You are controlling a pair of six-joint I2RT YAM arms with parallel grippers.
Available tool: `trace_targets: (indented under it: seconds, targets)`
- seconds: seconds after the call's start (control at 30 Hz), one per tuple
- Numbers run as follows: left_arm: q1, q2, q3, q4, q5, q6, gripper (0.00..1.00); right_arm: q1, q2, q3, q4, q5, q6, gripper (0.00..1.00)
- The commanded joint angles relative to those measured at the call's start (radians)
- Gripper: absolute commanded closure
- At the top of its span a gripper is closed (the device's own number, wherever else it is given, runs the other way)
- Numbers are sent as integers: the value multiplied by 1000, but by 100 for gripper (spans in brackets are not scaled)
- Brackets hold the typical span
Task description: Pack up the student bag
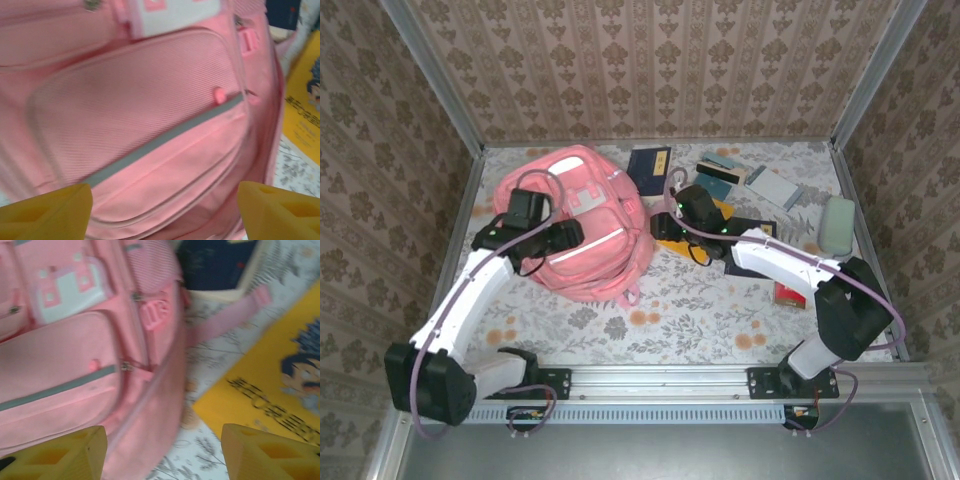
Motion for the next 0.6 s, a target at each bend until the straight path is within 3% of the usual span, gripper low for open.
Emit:
trace_targets:
  seconds: [0.0,0.17,0.27,0.37,0.57]
  targets:
    - [-76,94,77,73,-8,-41,16,-62,-5,-19,-84,44,81,40]
    - [-167,247,203,72,-40,-49,13,-138,129,94,-167,22,70,49]
    - [-196,289,238,85,-40,-55,14,-143,261,235,-230,-6,19,67]
    - [-214,300,242,88,-41,-71,14,-144,394,369,-298,-4,0,78]
    - [-240,267,181,110,-43,-113,14,-146,587,553,-363,-19,-5,78]
